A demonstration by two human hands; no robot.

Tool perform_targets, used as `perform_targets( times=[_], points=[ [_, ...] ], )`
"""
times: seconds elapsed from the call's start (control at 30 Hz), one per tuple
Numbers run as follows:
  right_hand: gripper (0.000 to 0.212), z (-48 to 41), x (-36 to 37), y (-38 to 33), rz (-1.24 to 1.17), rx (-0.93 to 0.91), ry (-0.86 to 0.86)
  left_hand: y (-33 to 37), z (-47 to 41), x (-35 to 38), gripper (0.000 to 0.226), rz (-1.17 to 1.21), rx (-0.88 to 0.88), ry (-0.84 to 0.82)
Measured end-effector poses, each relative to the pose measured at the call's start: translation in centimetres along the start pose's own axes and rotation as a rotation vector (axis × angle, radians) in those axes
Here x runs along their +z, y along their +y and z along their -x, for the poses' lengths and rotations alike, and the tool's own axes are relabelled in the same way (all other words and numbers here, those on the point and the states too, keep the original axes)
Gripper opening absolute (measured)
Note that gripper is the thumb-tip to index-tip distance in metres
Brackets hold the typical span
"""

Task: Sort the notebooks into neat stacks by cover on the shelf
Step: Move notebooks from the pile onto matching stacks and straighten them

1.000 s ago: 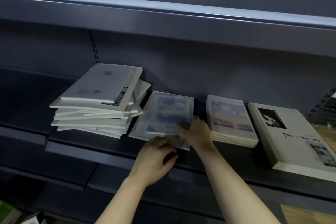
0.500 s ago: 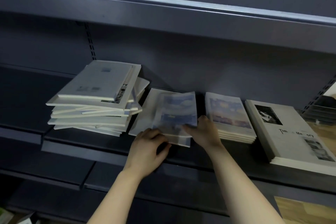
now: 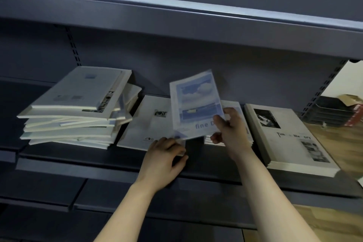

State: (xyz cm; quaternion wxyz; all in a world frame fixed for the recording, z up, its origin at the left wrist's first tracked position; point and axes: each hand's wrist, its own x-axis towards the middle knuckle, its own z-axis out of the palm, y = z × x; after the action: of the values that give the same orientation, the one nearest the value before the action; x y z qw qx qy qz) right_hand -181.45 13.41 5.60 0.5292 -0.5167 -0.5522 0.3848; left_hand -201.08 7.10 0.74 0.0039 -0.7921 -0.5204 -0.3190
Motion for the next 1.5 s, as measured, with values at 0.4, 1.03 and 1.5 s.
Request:
perform_targets(
  times=[0.4,1.03,1.5],
  points=[
    [0.016,-1.4,-9.1,2.7,-0.026,0.21,0.118,5.4,-2.1,4.1,0.022,0.026,0.116,-0.123],
    [0.012,-2.4,-9.6,3.9,0.629,0.048,0.099,5.7,-2.4,6.0,0.031,0.023,0.02,-0.143],
    [0.033,-2.7,-8.3,3.4,0.757,0.097,0.199,5.6,-2.4,6.2,0.031,0.025,-0.005,-0.149]
  ],
)
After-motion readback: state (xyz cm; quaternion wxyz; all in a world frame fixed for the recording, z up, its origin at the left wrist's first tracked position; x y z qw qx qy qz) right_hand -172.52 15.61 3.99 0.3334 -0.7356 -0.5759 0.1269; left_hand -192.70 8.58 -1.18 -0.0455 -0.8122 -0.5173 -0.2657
